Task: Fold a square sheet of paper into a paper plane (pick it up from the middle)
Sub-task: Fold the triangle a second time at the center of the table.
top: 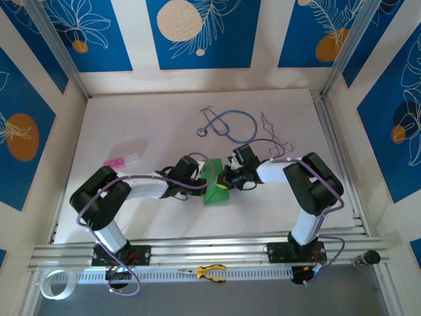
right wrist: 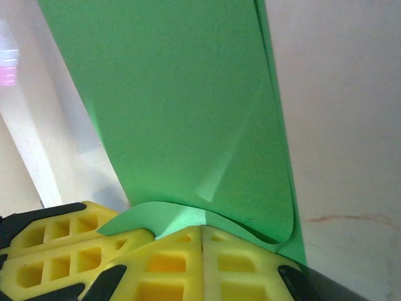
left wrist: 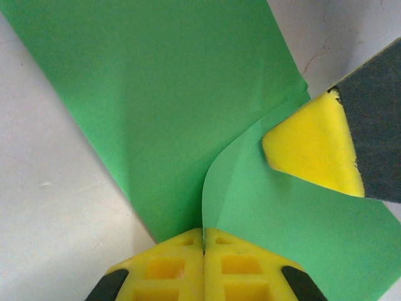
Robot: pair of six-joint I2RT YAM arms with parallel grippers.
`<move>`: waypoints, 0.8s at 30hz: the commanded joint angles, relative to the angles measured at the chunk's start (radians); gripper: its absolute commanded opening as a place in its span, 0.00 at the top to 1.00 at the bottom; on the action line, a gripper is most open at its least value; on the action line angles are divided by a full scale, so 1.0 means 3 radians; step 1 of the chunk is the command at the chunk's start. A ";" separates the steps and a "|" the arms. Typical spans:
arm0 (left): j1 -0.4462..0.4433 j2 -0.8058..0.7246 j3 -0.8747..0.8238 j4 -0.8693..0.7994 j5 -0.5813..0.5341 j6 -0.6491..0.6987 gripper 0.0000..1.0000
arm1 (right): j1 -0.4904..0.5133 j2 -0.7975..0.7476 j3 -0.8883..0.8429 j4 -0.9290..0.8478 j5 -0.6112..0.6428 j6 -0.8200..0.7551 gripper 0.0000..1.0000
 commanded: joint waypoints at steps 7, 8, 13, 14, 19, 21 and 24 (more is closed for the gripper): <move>0.0028 0.0038 0.0027 -0.0227 0.0042 0.0065 1.00 | -0.0042 -0.0336 0.0106 -0.0242 -0.0023 -0.0028 1.00; 0.0027 0.0035 0.0032 -0.0229 0.0042 0.0062 1.00 | -0.0042 -0.0358 0.0145 -0.0272 -0.0020 -0.0047 1.00; 0.0028 0.0056 0.0041 -0.0188 0.0066 0.0035 1.00 | -0.0008 -0.0181 0.0281 -0.0429 0.0077 -0.0113 1.00; 0.0026 0.0061 0.0048 -0.0192 0.0077 0.0035 1.00 | 0.0003 -0.0139 0.0283 -0.0441 0.0113 -0.0110 1.00; 0.0027 0.0058 0.0033 -0.0186 0.0076 0.0040 1.00 | -0.0031 0.0048 0.0181 -0.0527 0.0401 -0.0017 1.00; 0.0026 0.0056 0.0023 -0.0187 0.0082 0.0040 1.00 | -0.0084 0.0095 0.0062 -0.0381 0.0345 0.0046 1.00; 0.0025 0.0053 0.0018 -0.0186 0.0073 0.0040 1.00 | -0.0143 0.0099 -0.0069 -0.0167 0.0205 0.0136 1.00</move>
